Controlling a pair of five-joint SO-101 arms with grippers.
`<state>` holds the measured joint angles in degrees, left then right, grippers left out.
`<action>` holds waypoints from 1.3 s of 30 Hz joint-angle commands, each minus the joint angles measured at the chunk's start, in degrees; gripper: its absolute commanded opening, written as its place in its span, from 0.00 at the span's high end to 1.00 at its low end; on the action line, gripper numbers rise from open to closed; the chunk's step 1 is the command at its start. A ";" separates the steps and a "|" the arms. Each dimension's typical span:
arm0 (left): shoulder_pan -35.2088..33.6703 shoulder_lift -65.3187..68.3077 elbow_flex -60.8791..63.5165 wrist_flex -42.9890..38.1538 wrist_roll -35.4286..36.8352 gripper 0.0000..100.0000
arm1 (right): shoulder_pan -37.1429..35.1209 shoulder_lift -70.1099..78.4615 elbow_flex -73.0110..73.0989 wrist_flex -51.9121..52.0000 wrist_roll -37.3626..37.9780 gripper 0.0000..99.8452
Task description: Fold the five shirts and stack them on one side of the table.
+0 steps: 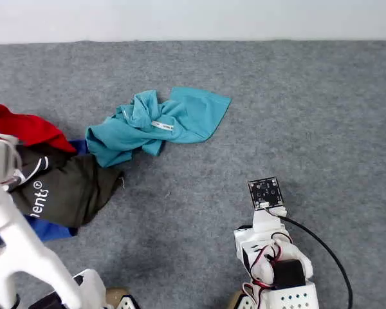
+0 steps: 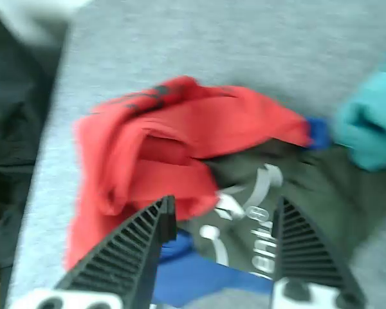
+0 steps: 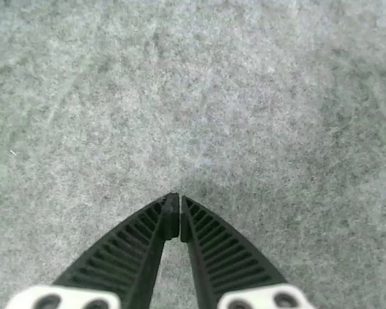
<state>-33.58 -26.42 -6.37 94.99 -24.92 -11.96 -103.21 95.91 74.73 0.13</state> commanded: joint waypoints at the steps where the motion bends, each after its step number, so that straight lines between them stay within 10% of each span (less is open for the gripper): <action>1: 8.35 0.53 -2.51 1.58 3.78 0.75 | 0.66 -0.57 0.62 0.22 0.53 0.99; 9: 23.82 13.36 4.35 -11.25 5.45 0.75 | 0.66 -0.57 0.62 0.22 0.53 0.99; 22: 28.57 51.25 -7.43 -21.01 6.59 0.79 | 0.66 -0.57 0.62 0.22 0.53 0.99; 27: 29.63 57.49 -18.86 -17.67 7.38 0.99 | 0.66 -0.57 0.62 0.22 0.53 0.99; 39: 40.26 57.67 -36.53 5.63 7.82 0.99 | 0.66 -0.57 0.62 0.22 0.53 0.99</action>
<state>4.04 32.40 -38.46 97.98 -17.54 -11.96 -103.21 95.91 74.73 0.13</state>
